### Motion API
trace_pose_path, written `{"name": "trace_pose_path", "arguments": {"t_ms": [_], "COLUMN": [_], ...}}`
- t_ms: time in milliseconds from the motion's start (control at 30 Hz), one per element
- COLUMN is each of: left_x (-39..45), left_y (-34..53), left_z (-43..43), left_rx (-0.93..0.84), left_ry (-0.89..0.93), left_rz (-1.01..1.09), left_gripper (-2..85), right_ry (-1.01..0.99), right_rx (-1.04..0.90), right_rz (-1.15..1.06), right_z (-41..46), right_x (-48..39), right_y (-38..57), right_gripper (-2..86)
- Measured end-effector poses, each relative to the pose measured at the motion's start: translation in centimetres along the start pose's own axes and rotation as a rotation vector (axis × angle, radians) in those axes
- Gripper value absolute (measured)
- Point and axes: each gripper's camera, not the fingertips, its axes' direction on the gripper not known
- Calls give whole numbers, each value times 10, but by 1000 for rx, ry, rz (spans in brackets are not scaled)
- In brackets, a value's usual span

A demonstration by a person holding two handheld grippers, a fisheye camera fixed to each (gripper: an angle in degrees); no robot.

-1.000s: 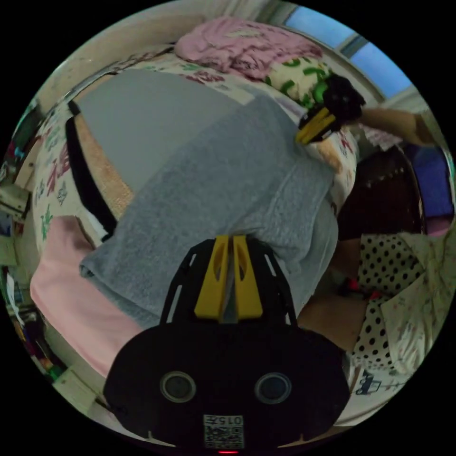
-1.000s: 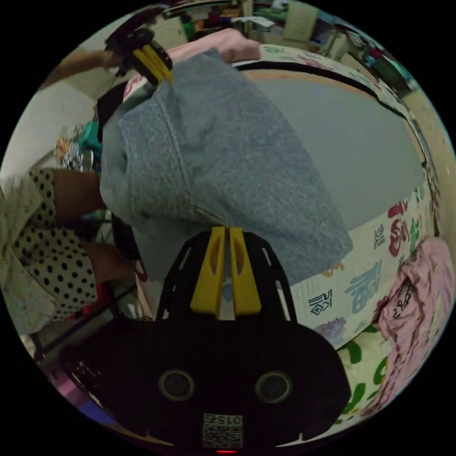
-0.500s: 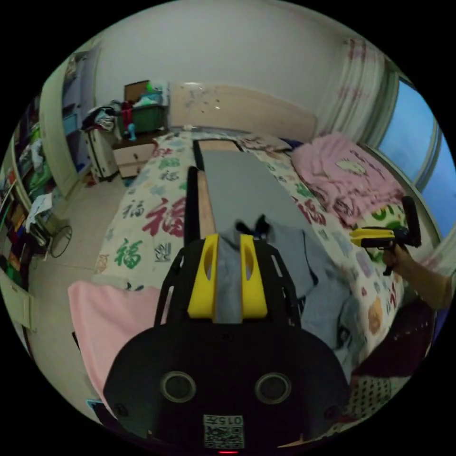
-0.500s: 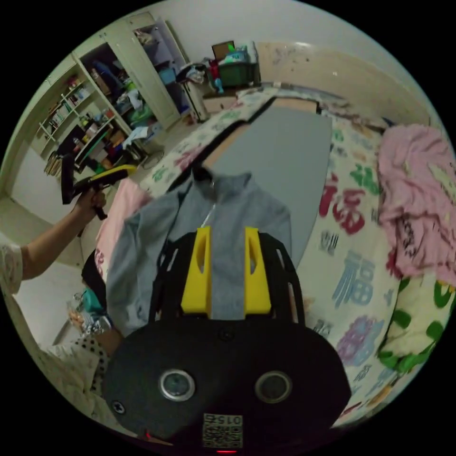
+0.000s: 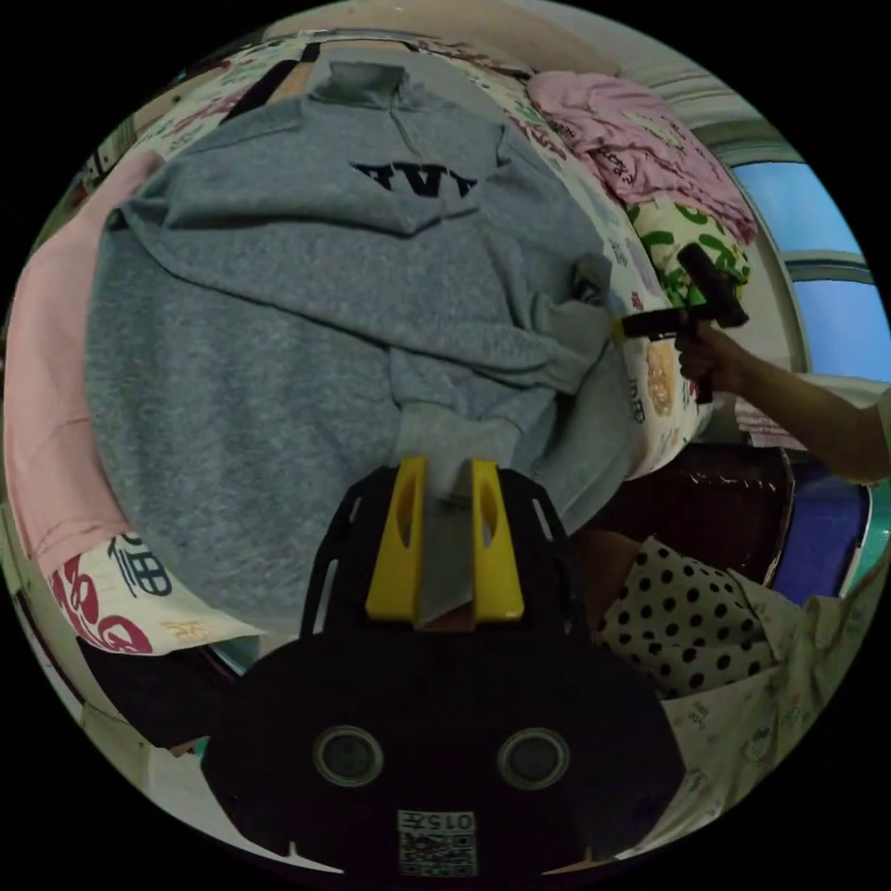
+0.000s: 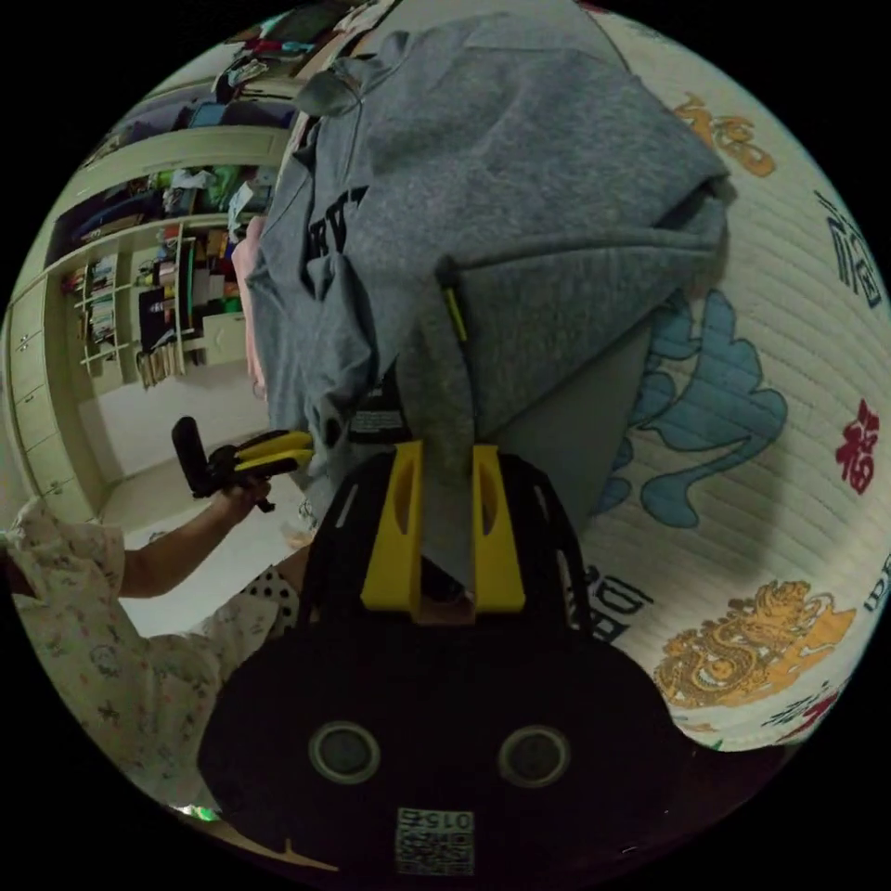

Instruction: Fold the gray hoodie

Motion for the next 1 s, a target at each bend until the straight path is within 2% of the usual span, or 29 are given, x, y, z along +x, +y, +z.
{"name": "trace_pose_path", "arguments": {"t_ms": [100,233,300,367,467,733,1000], "left_x": [20,41,53,71,86,109,110], "left_y": [16,53,73,100,134,224,323], "left_z": [15,11,11,17,24,37,56], "left_rx": [-29,13,26,29,72,195,337], "left_ry": [-31,-37,-56,-113,-138,-159,-102], "left_rz": [20,-14,-12,15,-15,-90,-86], "left_gripper": [79,76,70,67,60,28,18], "right_ry": [54,258,289,292,390,835,1021], "right_rx": [-41,-116,-161,-122,-175,-469,-594], "right_rz": [-26,94,148,203,223,100,187], "right_z": [-8,-20,-13,-9,13,107,157], "right_x": [-7,-5,-2,-2,-8,-61,-89], "right_y": [-11,-5,-4,-16,-57,-179,-265], "right_gripper": [18,8,6,5,4,6,5]}}
